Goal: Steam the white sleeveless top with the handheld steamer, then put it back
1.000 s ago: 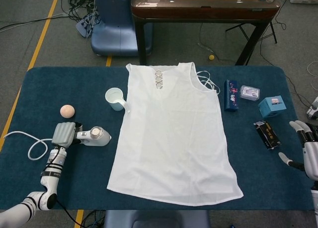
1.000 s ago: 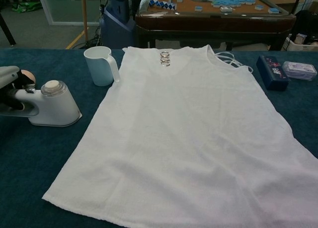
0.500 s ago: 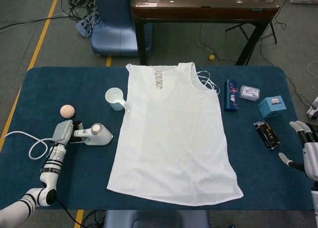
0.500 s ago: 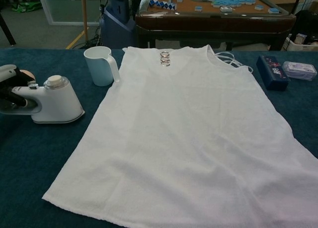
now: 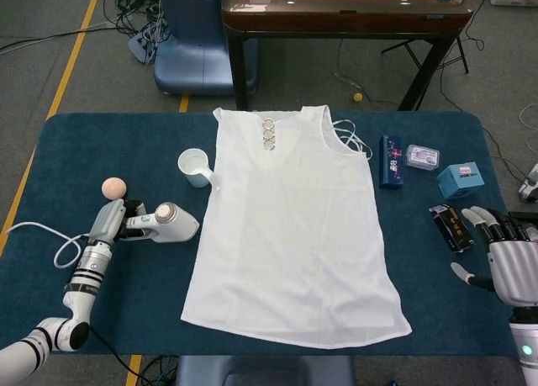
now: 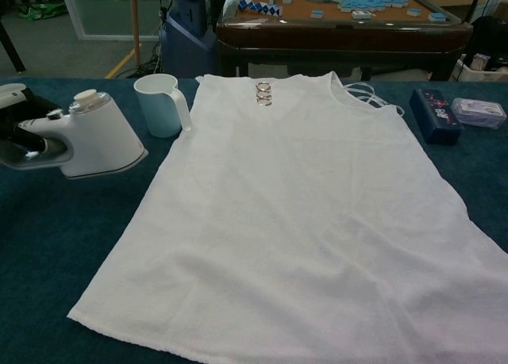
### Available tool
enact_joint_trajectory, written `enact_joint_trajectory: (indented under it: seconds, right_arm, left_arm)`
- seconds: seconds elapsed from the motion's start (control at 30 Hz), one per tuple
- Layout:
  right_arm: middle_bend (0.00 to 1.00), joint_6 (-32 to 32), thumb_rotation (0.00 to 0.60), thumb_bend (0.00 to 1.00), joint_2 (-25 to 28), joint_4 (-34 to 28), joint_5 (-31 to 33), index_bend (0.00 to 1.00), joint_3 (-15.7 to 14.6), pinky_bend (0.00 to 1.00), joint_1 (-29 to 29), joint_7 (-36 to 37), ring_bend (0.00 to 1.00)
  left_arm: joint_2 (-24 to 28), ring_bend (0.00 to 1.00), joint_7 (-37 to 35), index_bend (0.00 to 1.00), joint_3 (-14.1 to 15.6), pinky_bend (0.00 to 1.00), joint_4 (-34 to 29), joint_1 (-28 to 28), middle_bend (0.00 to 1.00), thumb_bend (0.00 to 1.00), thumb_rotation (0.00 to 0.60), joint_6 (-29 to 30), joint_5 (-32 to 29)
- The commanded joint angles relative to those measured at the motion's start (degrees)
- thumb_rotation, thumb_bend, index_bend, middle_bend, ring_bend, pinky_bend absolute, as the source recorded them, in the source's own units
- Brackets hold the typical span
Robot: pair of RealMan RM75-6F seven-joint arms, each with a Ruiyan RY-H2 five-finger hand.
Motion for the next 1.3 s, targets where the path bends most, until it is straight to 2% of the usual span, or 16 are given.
enact_joint_trajectory:
  seconds: [0.03,0.13,0.23,0.4,0.47,0.53,0.77,0.83,0.87,0.97,1.03,1.1,1.3]
  right_arm:
    - [0.19,-3.50,0.600,0.15,0.61,-0.90,-3.88,0.17,-1.79,0.16,2.21,1.67,0.14]
    - [0.19,-7.11,0.600,0.24,0.55,-1.30,-7.75,0.17,-3.25,0.16,4.61,2.47,0.14]
    - [0.19,-11.33,0.600,0.41,0.20,-1.65,-11.78,0.15,-4.78,0.16,7.56,3.51,0.14]
    - [0.19,-17.78,0.600,0.76,-0.74,-2.36,-17.13,0.08,-7.21,0.16,12.20,5.90,0.13]
    - [0.18,-20.42,0.600,0.83,-1.31,-2.43,-18.80,0.08,-8.42,0.16,13.87,6.65,0.12]
    - [0.17,-22.60,0.600,0.86,-2.11,-2.19,-20.01,0.08,-9.63,0.16,15.15,7.23,0.11]
    - [0.16,-25.14,0.600,0.86,-5.27,1.22,-21.84,0.08,-13.28,0.16,16.40,9.52,0.10]
    - [0.16,-24.92,0.600,0.85,-6.44,2.89,-21.87,0.08,-14.02,0.16,16.15,9.69,0.10]
    - [0.16,-24.79,0.600,0.81,-6.99,3.66,-21.90,0.08,-14.32,0.16,16.01,9.67,0.10]
    - [0.16,-24.59,0.600,0.55,-8.87,6.34,-21.57,0.08,-14.94,0.15,15.71,9.60,0.10]
    - [0.16,-24.22,0.600,0.33,-10.52,8.23,-20.82,0.08,-14.83,0.13,15.40,9.34,0.09]
    - [0.16,-23.13,0.600,0.19,-12.66,10.31,-20.28,0.08,-14.33,0.10,14.98,8.88,0.07]
    - [0.14,-21.93,0.591,0.11,-17.52,13.29,-19.22,0.08,-13.04,0.04,15.30,8.50,0.02]
  left_arm:
    - [2.28,0.59,1.18,0.87,0.69,0.55,-4.89,0.23,0.69,0.27,0.600,2.19,2.06]
    - [3.28,0.59,3.37,0.87,0.79,0.55,-8.29,-0.05,0.69,0.27,0.600,2.92,2.53]
    - [3.76,0.59,6.04,0.87,0.74,0.55,-11.23,-0.56,0.69,0.27,0.600,3.31,2.57]
    - [3.50,0.59,10.08,0.87,0.46,0.55,-14.15,-2.14,0.69,0.27,0.600,3.36,2.79]
    - [3.01,0.59,12.04,0.87,0.44,0.55,-14.63,-2.99,0.69,0.27,0.600,3.48,3.19]
    - [2.21,0.59,13.89,0.87,0.41,0.55,-14.58,-3.82,0.69,0.27,0.600,3.56,3.39]
    - [-0.78,0.59,16.91,0.87,0.37,0.55,-13.91,-5.90,0.69,0.27,0.600,2.54,2.27]
    - [-1.80,0.59,17.81,0.87,0.58,0.55,-13.41,-6.39,0.69,0.27,0.600,2.47,2.21]
    - [-2.34,0.59,18.30,0.87,0.67,0.55,-13.04,-6.62,0.69,0.27,0.600,2.54,2.27]
    - [-4.19,0.59,19.78,0.87,1.10,0.55,-11.55,-7.50,0.69,0.27,0.600,2.35,2.47]
    - [-5.50,0.59,20.47,0.87,1.35,0.55,-10.43,-8.15,0.69,0.27,0.600,2.13,2.65]
    - [-6.82,0.58,20.87,0.87,1.46,0.55,-9.25,-8.79,0.69,0.27,0.600,1.95,2.79]
    - [-9.57,0.58,21.36,0.87,1.12,0.55,-6.19,-10.51,0.70,0.27,0.600,0.57,2.04]
